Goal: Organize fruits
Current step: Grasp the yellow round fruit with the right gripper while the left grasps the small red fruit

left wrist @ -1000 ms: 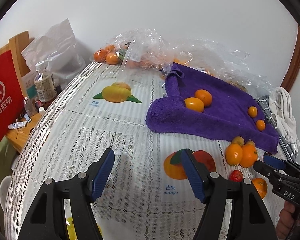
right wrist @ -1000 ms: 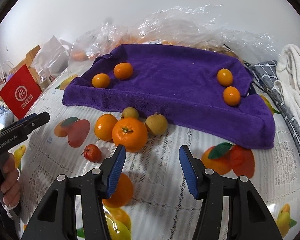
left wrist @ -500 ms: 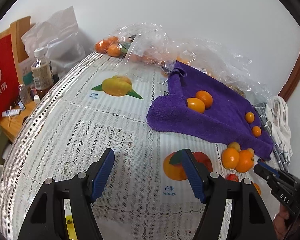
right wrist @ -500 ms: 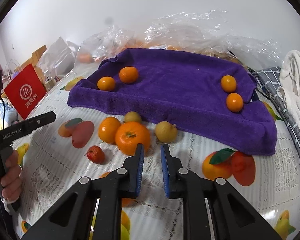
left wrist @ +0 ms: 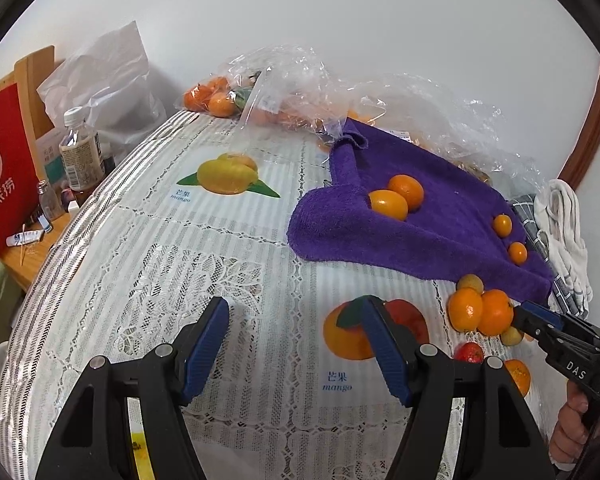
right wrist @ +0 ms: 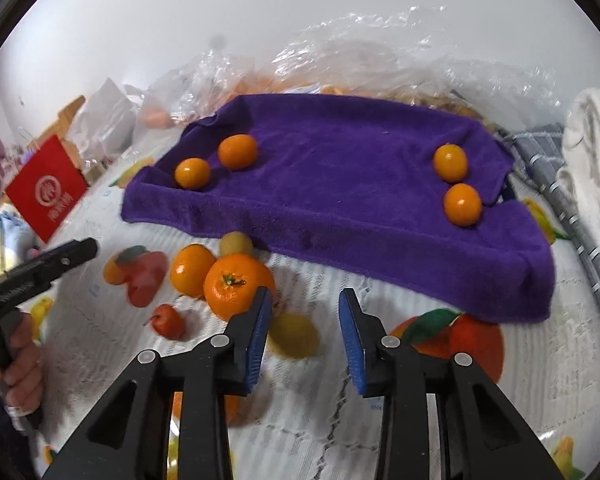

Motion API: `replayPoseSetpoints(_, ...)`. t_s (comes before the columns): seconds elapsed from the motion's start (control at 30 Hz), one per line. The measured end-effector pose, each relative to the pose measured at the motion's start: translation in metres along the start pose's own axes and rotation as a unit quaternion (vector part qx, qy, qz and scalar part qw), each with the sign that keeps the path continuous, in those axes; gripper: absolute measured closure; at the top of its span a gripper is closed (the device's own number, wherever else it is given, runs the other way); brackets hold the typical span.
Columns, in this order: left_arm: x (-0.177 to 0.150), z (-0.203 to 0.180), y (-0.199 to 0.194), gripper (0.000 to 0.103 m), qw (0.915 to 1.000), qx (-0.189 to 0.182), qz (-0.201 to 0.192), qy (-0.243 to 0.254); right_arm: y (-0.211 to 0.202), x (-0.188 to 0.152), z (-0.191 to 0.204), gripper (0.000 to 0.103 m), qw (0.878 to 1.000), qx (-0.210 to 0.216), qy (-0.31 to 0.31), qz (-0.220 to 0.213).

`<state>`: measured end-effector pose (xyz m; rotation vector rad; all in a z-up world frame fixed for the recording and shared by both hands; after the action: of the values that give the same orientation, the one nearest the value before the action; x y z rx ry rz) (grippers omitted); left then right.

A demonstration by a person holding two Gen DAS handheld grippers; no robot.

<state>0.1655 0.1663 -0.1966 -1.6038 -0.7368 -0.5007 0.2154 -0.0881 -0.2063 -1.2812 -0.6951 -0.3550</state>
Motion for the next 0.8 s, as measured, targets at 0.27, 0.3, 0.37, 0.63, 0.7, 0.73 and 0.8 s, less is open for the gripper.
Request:
replayPoseSetpoints(0.27,-0.001,-0.001,0.002,0.036,1.0,-0.005,0.004,0.004,0.002,-0.022,0.001,0.068,0.999,0.008,-0.025,0.029)
replayPoseSetpoints(0.3,-0.001,-0.002,0.002,0.036,1.0,-0.006,0.004,0.005,0.001,-0.024,0.002,0.068,0.999,0.005,-0.03,0.028)
replayPoseSetpoints(0.37,-0.001,-0.005,0.002,0.036,0.9999,-0.007,0.005,0.014,0.0,-0.026,0.003,0.084,0.999,0.0,-0.034,0.018)
replayPoseSetpoints(0.63,-0.004,-0.012,0.008,0.036,0.999,0.005,0.024,0.038,0.01,-0.012,-0.001,0.06,0.999,0.019,-0.008,0.026)
replayPoseSetpoints(0.7,-0.004,-0.01,0.007,0.036,0.9992,0.001,0.023,0.033,0.011,-0.012,0.0,0.063,1.0,0.008,-0.012,0.023)
replayPoseSetpoints(0.73,-0.003,-0.01,0.007,0.036,0.9993,0.0,0.022,0.031,0.011,-0.012,0.001,0.075,1.0,0.0,-0.019,0.02)
replayPoseSetpoints(0.8,-0.003,-0.01,0.007,0.036,0.9993,0.001,0.022,0.031,0.01,-0.012,-0.001,0.076,1.0,0.004,-0.021,0.016)
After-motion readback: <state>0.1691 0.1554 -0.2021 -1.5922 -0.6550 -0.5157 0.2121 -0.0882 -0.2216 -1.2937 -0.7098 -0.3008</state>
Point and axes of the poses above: each gripper's, at about its wrist camera, not at the fingertips, and y roughly the way its jaws point, z to its left, x to its top, the point moved 1 cm from there along y, roughly the way its jaws point, and after that the axes turned 5 degrees about y, right-handed, at the moved point
